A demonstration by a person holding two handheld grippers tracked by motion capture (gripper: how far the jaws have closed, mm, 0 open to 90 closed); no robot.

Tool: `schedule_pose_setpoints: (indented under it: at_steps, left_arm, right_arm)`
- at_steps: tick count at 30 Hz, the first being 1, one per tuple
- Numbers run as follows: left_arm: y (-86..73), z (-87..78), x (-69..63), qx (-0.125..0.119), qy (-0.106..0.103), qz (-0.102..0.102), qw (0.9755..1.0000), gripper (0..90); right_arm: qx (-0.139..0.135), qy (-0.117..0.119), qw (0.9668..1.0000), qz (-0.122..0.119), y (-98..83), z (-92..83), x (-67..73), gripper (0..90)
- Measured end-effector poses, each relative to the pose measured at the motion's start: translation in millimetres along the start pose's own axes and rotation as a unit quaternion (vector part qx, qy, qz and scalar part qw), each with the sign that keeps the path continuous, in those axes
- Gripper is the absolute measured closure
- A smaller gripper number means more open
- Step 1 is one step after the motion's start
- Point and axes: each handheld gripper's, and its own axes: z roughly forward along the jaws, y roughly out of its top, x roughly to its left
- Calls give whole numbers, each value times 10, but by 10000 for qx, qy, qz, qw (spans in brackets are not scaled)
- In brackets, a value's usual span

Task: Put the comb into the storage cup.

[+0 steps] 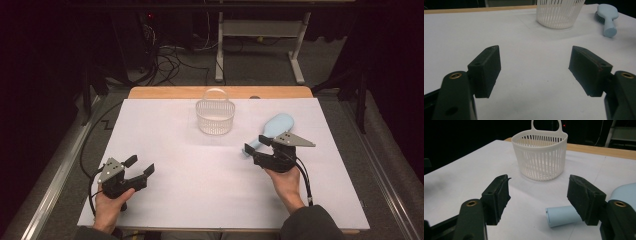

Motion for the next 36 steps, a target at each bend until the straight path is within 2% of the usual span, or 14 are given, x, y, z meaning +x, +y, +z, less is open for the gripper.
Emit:
schedule_pose_setpoints:
  at_steps: [9, 16, 18, 20, 21, 22, 23, 25, 26, 29, 31, 32, 34, 36]
  left_arm:
    - [0, -1, 5, -2, -8, -20, 10000, 266]
    - [0, 0, 5, -2, -14, -17, 10000, 267]
    - [0, -1, 4, -5, -19, -17, 10000, 266]
    - [0, -4, 3, -3, -11, -12, 10000, 266]
    - [0, -6, 1, -4, -10, -2, 10000, 266]
    - [0, -7, -1, -6, -14, 7, 10000, 266]
    - [-1, -8, -3, -4, -18, 19, 10000, 266]
    - [-2, -6, -6, -4, -33, 32, 10000, 267]
    - [-2, -6, -6, -4, -33, 32, 10000, 266]
    - [-1, 1, -8, 3, -39, 29, 10000, 266]
    - [-1, 3, -11, -2, -44, 20, 10000, 267]
    - [-1, 3, -13, 10, -57, 38, 10000, 267]
    - [-2, -1, -12, 13, -66, 42, 10000, 266]
    - [-2, -6, -7, 4, -72, 31, 10000, 266]
  right_arm:
    - [472, 11, 9989, -66, 178, 150, -32, 429]
    - [1241, -208, 9920, -87, 349, 305, -94, 599]
    - [1499, -249, 9884, -42, 395, 361, -119, 630]
    - [1894, -281, 9815, 27, 460, 454, -152, 683]
    - [1894, -281, 9815, 27, 460, 454, -152, 683]
    - [2143, -333, 9762, 37, 489, 520, -158, 723]
    - [2143, -333, 9762, 37, 489, 520, -158, 723]
    - [2493, -392, 9676, -10, 531, 624, -150, 790]
    - [2493, -392, 9676, -10, 531, 624, -150, 790]
    - [2838, -364, 9581, -150, 566, 762, -107, 856]
    - [2889, -358, 9566, -138, 565, 790, -100, 869]
    - [3062, -390, 9511, -143, 559, 876, -71, 900]
    - [3102, -402, 9497, -155, 556, 902, -62, 900]
    - [3265, -444, 9439, -201, 552, 960, -48, 900]
